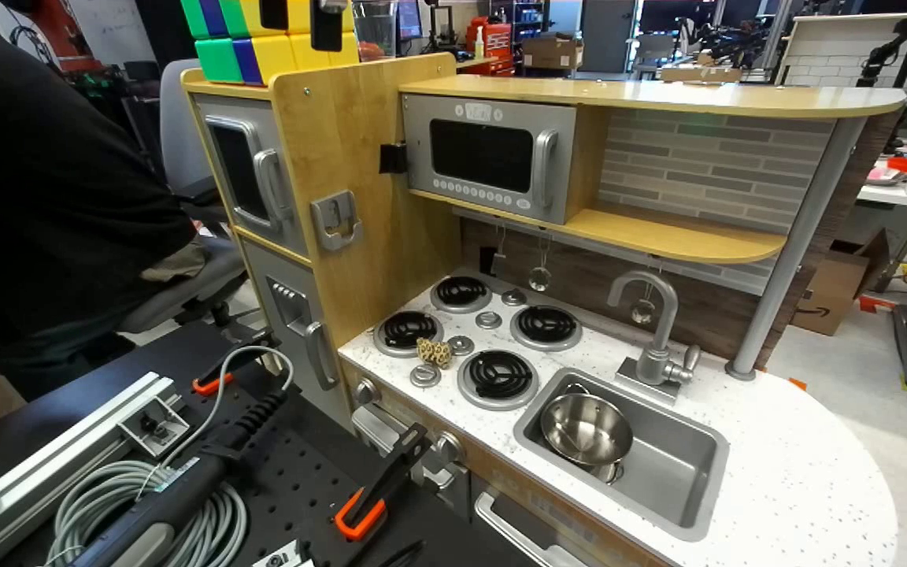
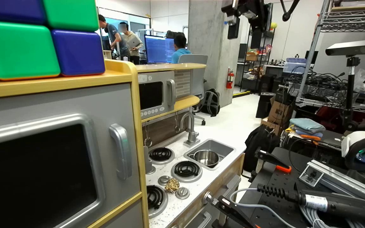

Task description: Remove the plushie from the stove and put it in the pot in the sink

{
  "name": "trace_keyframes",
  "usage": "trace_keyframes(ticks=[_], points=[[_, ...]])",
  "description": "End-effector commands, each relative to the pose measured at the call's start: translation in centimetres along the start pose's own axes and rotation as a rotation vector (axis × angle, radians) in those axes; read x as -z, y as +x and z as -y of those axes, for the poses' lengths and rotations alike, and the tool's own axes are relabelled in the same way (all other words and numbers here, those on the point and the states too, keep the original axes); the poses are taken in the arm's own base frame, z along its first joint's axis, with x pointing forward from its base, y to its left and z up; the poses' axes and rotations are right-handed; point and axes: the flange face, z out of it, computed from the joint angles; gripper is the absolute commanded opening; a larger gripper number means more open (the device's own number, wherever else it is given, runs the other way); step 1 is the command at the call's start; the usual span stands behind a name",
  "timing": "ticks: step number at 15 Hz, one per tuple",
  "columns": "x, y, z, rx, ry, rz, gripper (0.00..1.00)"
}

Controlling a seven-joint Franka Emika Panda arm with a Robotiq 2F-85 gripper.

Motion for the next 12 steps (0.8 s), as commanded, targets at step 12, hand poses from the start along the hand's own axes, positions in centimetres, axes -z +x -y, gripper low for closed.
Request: trace_keyframes(ticks=[12], points=[[-22.6, 13.4, -1.2, -0.344, -0.061, -0.096, 1.0]])
